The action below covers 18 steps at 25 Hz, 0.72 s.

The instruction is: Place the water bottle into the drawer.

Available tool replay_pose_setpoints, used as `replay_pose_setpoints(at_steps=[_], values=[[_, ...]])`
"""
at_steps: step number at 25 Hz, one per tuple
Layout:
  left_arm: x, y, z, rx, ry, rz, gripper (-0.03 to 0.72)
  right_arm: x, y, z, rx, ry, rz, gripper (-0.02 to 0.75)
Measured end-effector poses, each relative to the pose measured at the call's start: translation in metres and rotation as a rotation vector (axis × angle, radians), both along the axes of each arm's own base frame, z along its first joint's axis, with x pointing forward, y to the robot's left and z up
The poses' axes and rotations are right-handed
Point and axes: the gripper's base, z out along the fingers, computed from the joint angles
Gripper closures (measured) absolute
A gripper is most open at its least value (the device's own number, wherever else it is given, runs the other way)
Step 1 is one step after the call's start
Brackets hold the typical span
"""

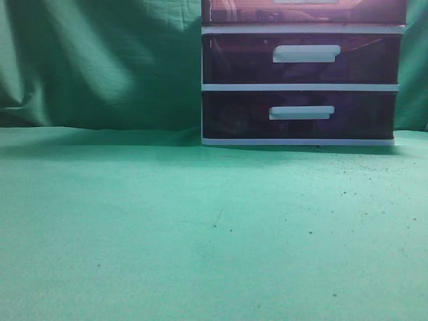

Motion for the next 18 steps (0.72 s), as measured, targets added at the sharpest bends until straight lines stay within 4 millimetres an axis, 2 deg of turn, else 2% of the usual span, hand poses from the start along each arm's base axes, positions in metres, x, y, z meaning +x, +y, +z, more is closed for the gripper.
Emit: replay_pose_setpoints(at_steps=[5,7,12,15,18], values=[[0.0,0.0,0.0,0.0,0.0,0.0,0.688,0.015,-0.01,-0.002,0.09,-0.116,-0.214,0.738],[0.0,0.0,0.0,0.0,0.0,0.0,0.688,0.011,-0.021,-0.003,0.126,-0.167,-0.259,0.738],[0.0,0.0,0.0,-0.001,-0.001,0.0,0.688,-0.004,-0.053,-0.018,0.178,-0.116,-0.434,0.738],[0.0,0.0,0.0,-0.001,-0.001,0.0,0.688,-0.011,-0.071,-0.031,0.13,-0.08,-0.581,0.738],[0.0,0.0,0.0,-0.001,-0.001,0.0,0.688,-0.017,-0.084,-0.041,0.126,-0.131,-0.705,0.738]])
